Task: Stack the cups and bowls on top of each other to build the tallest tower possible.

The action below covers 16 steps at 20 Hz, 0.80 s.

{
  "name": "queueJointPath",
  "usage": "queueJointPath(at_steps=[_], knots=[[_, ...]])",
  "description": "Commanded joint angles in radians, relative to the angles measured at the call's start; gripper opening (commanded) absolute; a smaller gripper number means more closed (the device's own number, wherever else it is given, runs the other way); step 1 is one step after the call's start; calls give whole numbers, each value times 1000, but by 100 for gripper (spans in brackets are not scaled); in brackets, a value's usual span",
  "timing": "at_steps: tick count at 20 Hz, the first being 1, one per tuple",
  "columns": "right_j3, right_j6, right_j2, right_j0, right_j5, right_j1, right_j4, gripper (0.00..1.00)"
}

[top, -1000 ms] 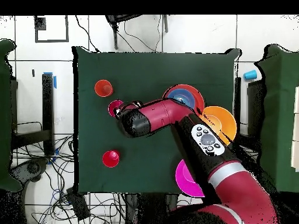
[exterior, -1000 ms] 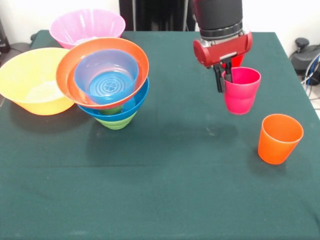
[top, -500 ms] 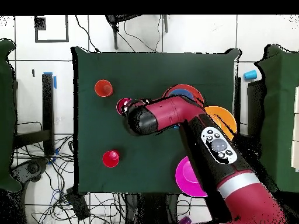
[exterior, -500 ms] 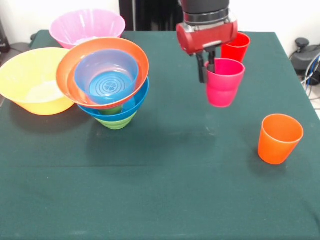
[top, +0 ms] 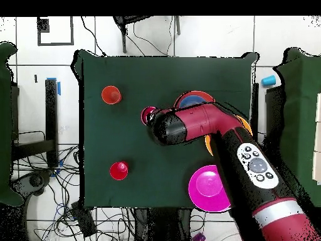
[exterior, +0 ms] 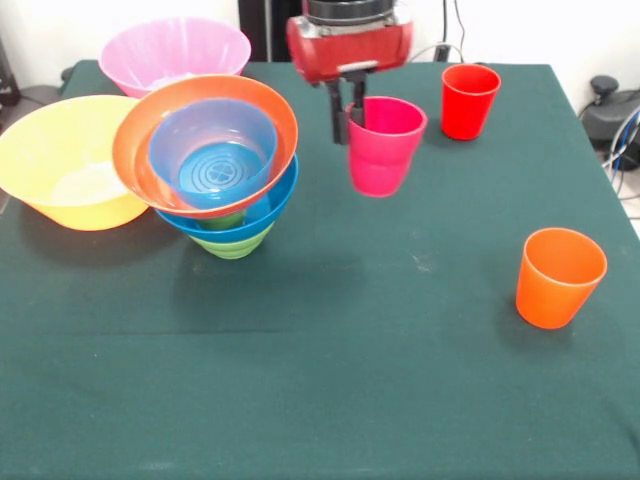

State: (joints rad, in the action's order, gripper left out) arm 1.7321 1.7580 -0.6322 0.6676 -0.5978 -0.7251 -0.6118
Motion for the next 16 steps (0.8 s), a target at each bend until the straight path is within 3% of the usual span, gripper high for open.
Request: queueJointPath(at_steps=[1, 16], knots=[[39, -213, -18, 52, -130, -15, -23, 0], [69, -322, -113, 193, -212, -56, -21, 0]])
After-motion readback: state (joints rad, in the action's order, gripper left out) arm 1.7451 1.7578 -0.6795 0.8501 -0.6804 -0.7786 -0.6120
